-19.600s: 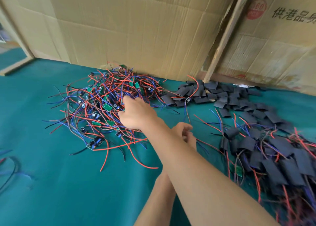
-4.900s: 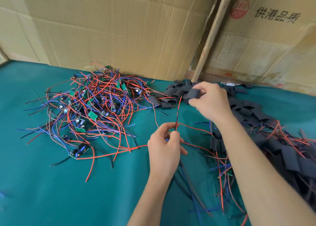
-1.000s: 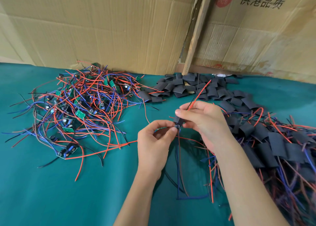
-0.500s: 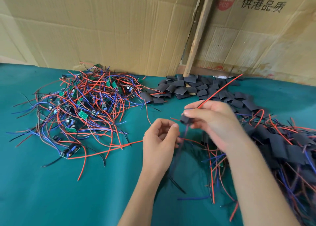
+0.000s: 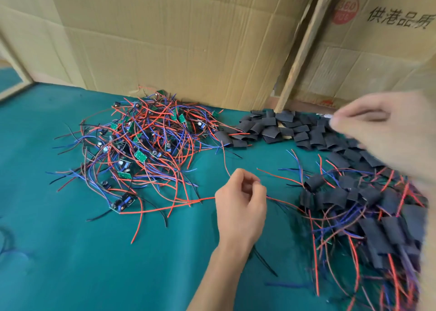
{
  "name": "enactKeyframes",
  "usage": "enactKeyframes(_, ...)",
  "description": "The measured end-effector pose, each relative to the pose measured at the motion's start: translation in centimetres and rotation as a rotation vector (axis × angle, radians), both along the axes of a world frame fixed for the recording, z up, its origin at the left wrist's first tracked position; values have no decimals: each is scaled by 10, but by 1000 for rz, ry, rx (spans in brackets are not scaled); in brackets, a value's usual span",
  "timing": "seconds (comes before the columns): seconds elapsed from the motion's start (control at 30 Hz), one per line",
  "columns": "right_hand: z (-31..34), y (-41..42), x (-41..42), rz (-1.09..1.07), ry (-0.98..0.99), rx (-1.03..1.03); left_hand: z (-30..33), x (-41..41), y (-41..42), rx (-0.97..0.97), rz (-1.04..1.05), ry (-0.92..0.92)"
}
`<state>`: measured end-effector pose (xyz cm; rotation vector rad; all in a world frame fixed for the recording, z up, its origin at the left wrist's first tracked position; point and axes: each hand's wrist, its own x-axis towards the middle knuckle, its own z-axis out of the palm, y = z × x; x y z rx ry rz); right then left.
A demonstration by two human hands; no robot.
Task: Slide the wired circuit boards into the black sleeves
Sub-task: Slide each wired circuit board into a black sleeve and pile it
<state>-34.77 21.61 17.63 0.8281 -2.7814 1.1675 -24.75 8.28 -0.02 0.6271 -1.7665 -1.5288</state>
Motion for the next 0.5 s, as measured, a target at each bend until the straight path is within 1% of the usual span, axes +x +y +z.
enactKeyframes(0.03,-8,-29,8,105,3,65,0,0,0,-42,-2,-15)
enactKeyframes(0.1,-30,-91,19,328,9,360,0,1,1,-150,-15,-46)
enactKeyframes(0.13,-42,-113,22,394,4,490,0,2,0,-191,-29,-55)
enactKeyframes(0.2,-64,-140,22,411,-53,699,0,4,1,-243,-75,-62)
enactKeyframes(0.27,-78,-145,12,369,-115,827,1,6,1,-321,-86,-88)
enactKeyframes(0.33,-90,-143,6,356,-158,881,3,8,1,-381,-54,-118)
enactKeyframes(0.37,-94,-141,3,347,-176,861,4,9,2,-401,-34,-124)
enactKeyframes(0.43,-98,-134,-2,336,-220,807,7,10,4,-444,14,-121)
enactKeyframes(0.5,-99,-124,-6,337,-307,687,8,12,4,-460,62,-100)
